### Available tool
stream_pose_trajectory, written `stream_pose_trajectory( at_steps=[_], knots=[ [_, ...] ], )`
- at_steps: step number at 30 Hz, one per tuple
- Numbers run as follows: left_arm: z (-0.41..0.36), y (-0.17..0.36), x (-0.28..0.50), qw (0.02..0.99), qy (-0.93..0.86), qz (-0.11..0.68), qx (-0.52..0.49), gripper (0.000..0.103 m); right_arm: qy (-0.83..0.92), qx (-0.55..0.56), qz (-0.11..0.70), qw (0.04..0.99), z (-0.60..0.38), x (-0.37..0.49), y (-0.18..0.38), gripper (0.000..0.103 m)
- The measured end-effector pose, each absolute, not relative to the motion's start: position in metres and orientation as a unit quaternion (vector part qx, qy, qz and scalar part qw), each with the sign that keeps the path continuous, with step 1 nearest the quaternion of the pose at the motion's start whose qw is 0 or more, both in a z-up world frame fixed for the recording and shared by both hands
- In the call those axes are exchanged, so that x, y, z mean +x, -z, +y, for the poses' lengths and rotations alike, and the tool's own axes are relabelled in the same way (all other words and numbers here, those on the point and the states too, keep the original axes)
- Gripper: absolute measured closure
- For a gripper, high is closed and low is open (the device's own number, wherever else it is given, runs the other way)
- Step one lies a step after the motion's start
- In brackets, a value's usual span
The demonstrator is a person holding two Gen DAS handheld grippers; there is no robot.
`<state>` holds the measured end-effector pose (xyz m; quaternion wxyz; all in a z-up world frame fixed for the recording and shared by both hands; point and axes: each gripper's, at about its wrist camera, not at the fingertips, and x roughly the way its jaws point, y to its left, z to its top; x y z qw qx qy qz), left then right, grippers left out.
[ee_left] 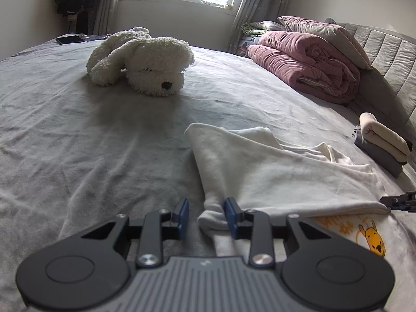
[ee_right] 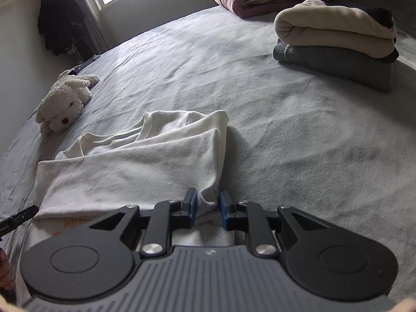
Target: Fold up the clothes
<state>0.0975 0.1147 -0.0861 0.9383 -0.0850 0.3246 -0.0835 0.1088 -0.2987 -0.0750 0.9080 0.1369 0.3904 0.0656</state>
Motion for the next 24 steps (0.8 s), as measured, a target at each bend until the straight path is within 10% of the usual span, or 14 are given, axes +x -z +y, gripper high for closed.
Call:
stream_pose_trajectory(
  at_steps=[4, 24],
  knots=[
    [0.116, 0.075, 0.096, 0.944, 0.071, 0.311, -0.08, 0.058, -0.054, 0.103, 0.355, 0.928, -0.297, 0.103, 0.057, 0.054],
    [0.078, 0.097, 0.151, 0.953, 0.103, 0.285, 0.01, 0.055, -0.106, -0.025, 0.288, 0.951, -0.246, 0.119, 0.078, 0.055]
  ],
)
